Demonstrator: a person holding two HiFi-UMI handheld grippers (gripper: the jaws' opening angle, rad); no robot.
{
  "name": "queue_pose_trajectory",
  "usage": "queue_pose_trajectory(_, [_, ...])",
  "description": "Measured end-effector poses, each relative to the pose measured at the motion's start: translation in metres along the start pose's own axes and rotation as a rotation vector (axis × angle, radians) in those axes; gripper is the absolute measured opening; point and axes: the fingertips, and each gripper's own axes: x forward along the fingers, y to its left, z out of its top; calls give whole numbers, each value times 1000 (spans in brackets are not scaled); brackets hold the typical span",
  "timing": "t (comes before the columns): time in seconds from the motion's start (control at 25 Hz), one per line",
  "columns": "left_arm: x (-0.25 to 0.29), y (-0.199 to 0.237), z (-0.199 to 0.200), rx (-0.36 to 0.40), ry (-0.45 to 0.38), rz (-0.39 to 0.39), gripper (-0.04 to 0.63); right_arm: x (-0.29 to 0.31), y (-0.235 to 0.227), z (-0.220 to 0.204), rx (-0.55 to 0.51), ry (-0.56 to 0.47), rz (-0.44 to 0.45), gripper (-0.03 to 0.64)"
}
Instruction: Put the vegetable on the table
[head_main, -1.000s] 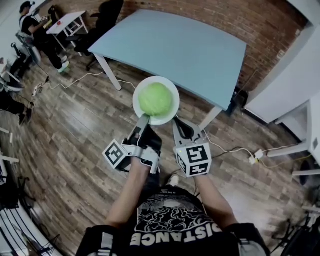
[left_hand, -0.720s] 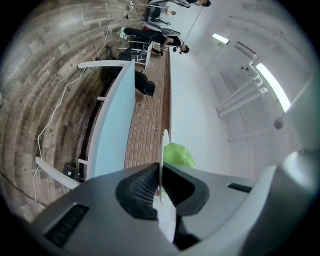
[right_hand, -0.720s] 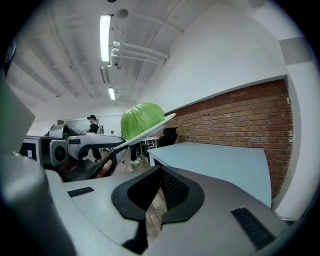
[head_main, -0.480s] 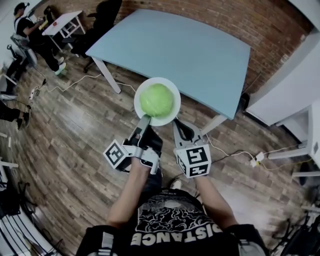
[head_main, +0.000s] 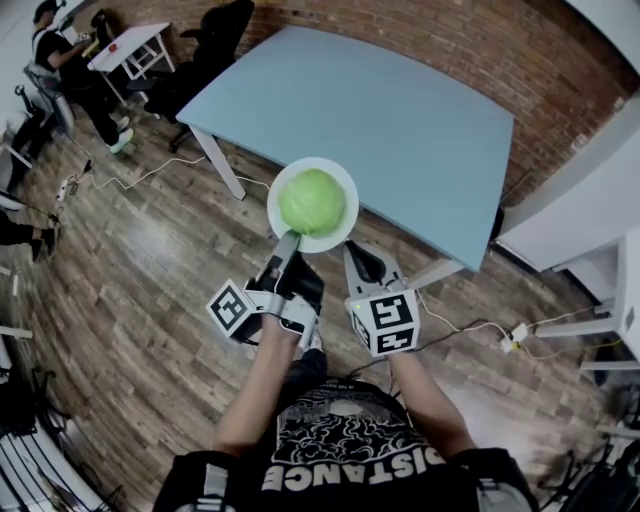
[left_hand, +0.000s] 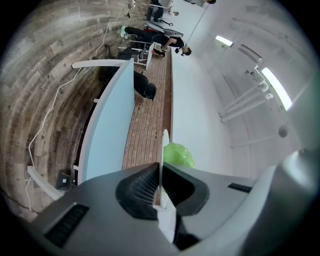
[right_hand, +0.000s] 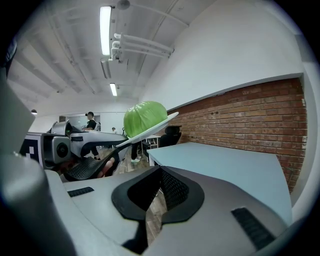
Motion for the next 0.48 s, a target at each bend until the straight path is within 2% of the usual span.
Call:
queue_pose_trajectory(0.2, [17,-8,38,2,-8,-14,11,39,9,16,-18,7,9,8])
queue_pose_trajectory(0.48, [28,-12,67,15,4,-21,11,69,17,29,-26,-2,4,8])
